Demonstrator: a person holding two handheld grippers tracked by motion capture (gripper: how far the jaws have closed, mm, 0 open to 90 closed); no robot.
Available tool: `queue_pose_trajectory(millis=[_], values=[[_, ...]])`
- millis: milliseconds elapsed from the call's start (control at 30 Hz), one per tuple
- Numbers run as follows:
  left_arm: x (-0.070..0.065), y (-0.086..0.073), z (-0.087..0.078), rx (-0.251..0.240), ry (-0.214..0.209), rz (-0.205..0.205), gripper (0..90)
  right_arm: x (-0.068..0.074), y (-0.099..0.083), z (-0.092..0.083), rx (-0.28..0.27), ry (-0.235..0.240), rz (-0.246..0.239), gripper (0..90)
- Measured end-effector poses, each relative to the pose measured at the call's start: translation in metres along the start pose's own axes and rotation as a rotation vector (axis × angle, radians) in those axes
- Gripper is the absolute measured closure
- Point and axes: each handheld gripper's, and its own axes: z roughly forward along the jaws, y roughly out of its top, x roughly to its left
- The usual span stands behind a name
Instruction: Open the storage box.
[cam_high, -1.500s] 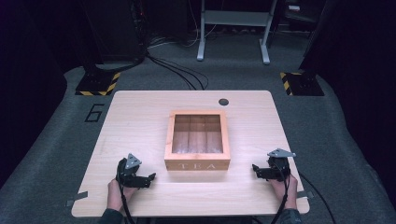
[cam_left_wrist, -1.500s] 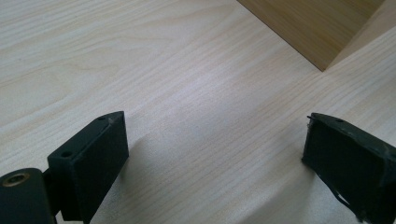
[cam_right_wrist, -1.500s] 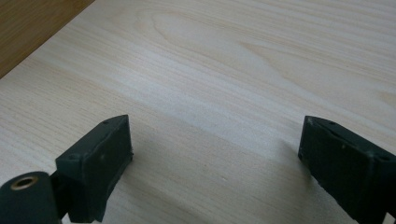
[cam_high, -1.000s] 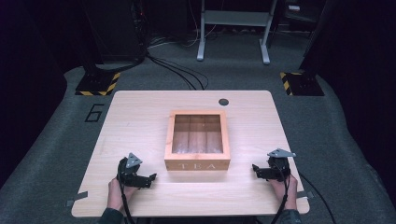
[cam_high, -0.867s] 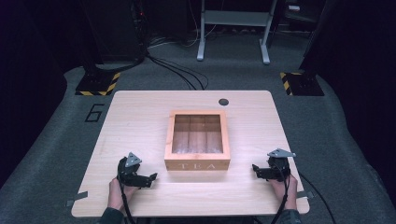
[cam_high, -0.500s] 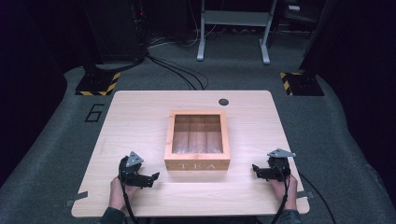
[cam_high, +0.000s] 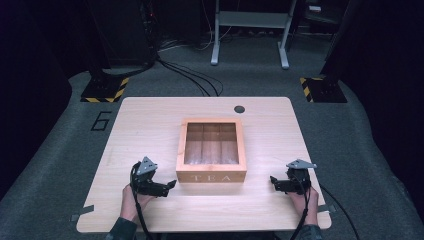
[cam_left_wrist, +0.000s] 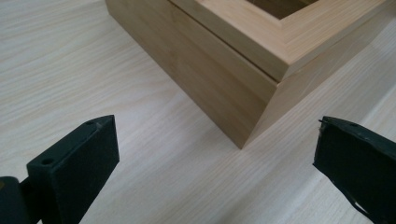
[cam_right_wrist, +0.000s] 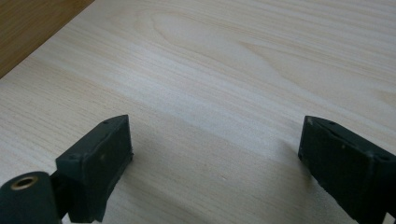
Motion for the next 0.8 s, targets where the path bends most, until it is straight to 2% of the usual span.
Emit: queue_pose_trajectory(millis=[133, 200, 233, 267, 333, 367, 400, 433, 500, 567, 600, 633, 667, 733, 800], values=[[-0.004, 0.003, 0.003, 0.0, -0.012, 0.015, 1.1, 0.0, 0.0, 0.0, -0.001, 0.0, 0.0, 9.2], [-0.006, 0.003, 0.004, -0.006, -0.008, 0.022, 9.9, 0.0, 0.0, 0.0, 0.0, 0.0, 0.0, 9.2], [-0.007, 0.003, 0.003, -0.015, -0.021, 0.02, 9.9, 0.0, 0.0, 0.0, 0.0, 0.0, 0.0, 9.2], [-0.007, 0.003, 0.002, -0.024, -0.021, 0.025, 20.4, 0.0, 0.0, 0.0, 0.0, 0.0, 0.0, 9.2], [-0.009, 0.002, 0.001, -0.043, -0.035, 0.024, 23.7, 0.0, 0.0, 0.0, 0.0, 0.0, 0.0, 9.2], [-0.009, 0.001, 0.0, -0.046, -0.039, 0.028, 32.6, 0.0, 0.0, 0.0, 0.0, 0.0, 0.0, 9.2], [-0.01, 0.001, 0.0, -0.047, -0.038, 0.027, 35.9, 0.0, 0.0, 0.0, 0.0, 0.0, 0.0, 9.2], [-0.01, 0.0, -0.001, -0.053, -0.05, 0.032, 44.9, 0.0, 0.0, 0.0, 0.0, 0.0, 0.0, 9.2], [-0.011, -0.001, 0.0, -0.059, -0.05, 0.031, 47.3, 0.0, 0.0, 0.0, -0.002, -0.001, 0.0, 9.2], [-0.013, -0.002, 0.0, -0.053, -0.061, 0.044, 57.0, 0.0, 0.0, 0.0, -0.001, 0.0, 0.0, 9.2], [-0.014, -0.002, 0.001, -0.056, -0.061, 0.049, 65.5, 0.0, 0.0, 0.0, -0.001, -0.001, 0.0, 9.2], [-0.014, -0.002, 0.001, -0.056, -0.061, 0.049, 69.2, 0.0, 0.0, 0.0, -0.001, -0.001, 0.0, 9.2], [-0.014, -0.002, 0.001, -0.055, -0.067, 0.061, 69.2, 0.0, 0.0, 0.0, -0.001, 0.0, 0.0, 9.2], [-0.016, -0.002, 0.001, -0.058, -0.074, 0.059, 77.1, 0.0, 0.0, 0.0, -0.001, -0.001, 0.0, 9.2], [-0.017, -0.002, 0.001, -0.067, -0.066, 0.062, 82.1, 0.0, 0.0, 0.0, -0.001, 0.0, 0.0, 9.2]])
